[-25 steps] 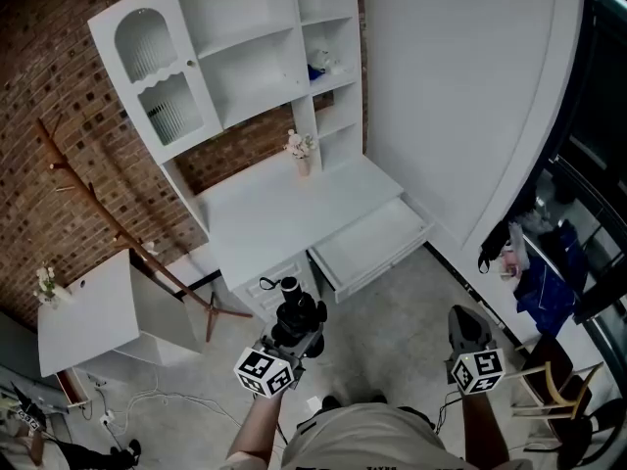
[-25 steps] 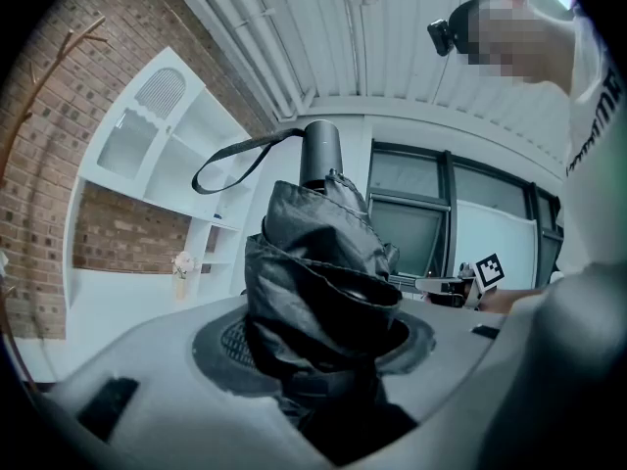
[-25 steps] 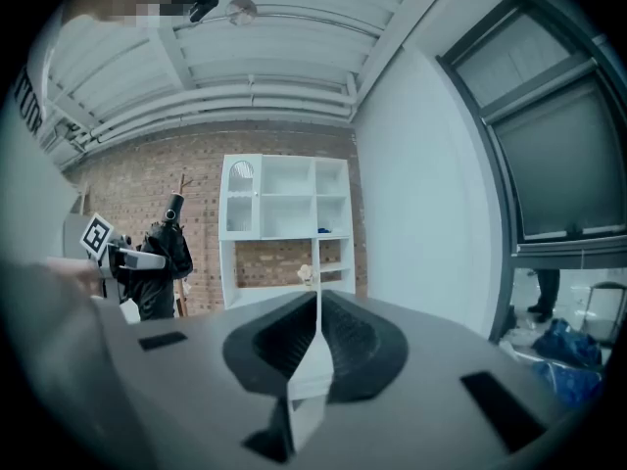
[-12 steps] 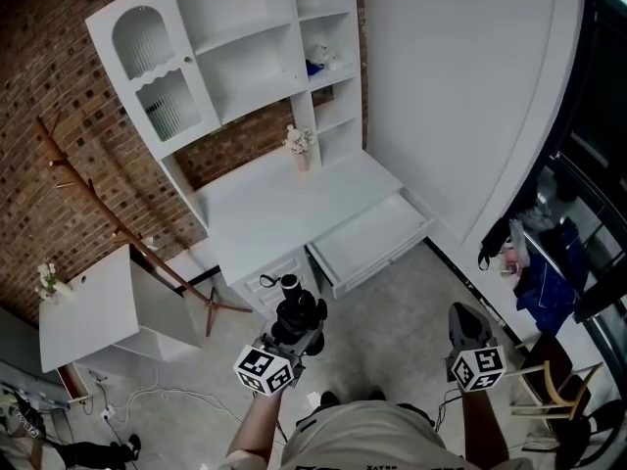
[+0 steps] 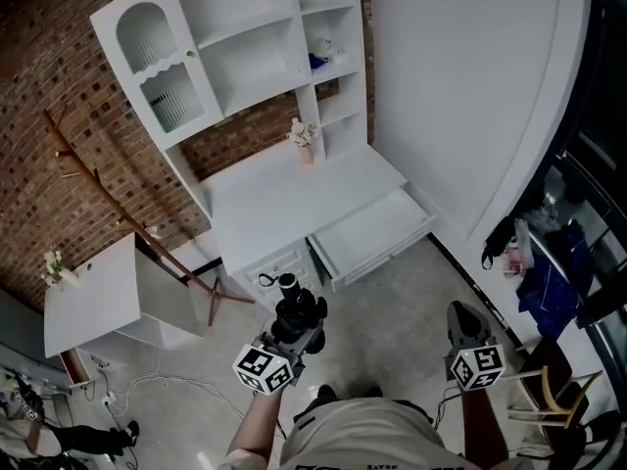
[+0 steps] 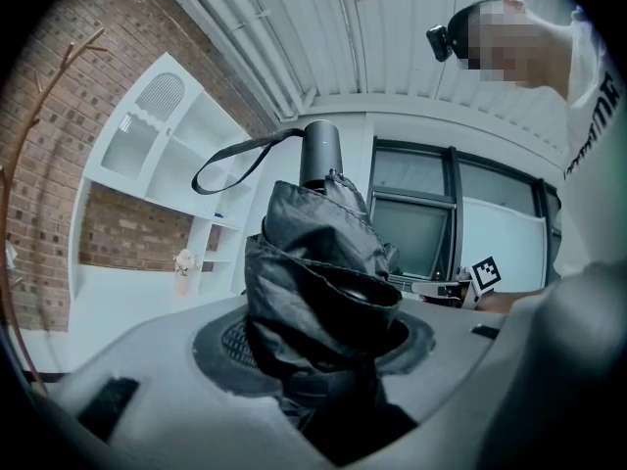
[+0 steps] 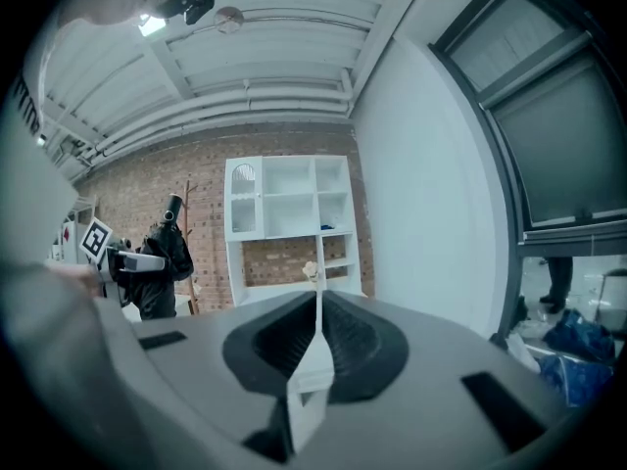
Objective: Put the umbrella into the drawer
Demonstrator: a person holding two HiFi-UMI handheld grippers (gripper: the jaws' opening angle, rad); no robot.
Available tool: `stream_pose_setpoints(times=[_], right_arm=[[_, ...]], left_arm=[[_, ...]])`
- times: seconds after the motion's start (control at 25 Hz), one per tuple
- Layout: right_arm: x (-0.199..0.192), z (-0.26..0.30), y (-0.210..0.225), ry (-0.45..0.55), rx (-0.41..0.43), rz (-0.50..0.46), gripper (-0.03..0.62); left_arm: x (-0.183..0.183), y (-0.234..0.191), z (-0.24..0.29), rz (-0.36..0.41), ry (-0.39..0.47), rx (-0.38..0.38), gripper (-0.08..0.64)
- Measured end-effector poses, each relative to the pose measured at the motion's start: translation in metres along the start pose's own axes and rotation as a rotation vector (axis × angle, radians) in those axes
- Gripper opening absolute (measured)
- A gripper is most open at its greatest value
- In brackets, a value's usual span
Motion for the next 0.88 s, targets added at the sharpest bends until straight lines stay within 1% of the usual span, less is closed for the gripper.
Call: stream_pose_setpoints(times=[0.56, 0.88], right_arm=[[-0.006, -0.009, 0.034, 0.002, 0.052, 0.008, 0.035], [-0.006, -0.010, 0.045, 0.015, 0.057, 0.013, 0.035]], left_arm=[[-0.006, 0.043, 0.011, 0.004, 0.018, 0.037, 0.236], [-0.005, 0.051, 0.020, 0.018, 0.034, 0.033, 0.236]])
Point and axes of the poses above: the fingertips, and each gripper's own axes: z forward along the fingers, y to its right, x out of its top, the point moved 3 cm from there along -z, backward along the fingers
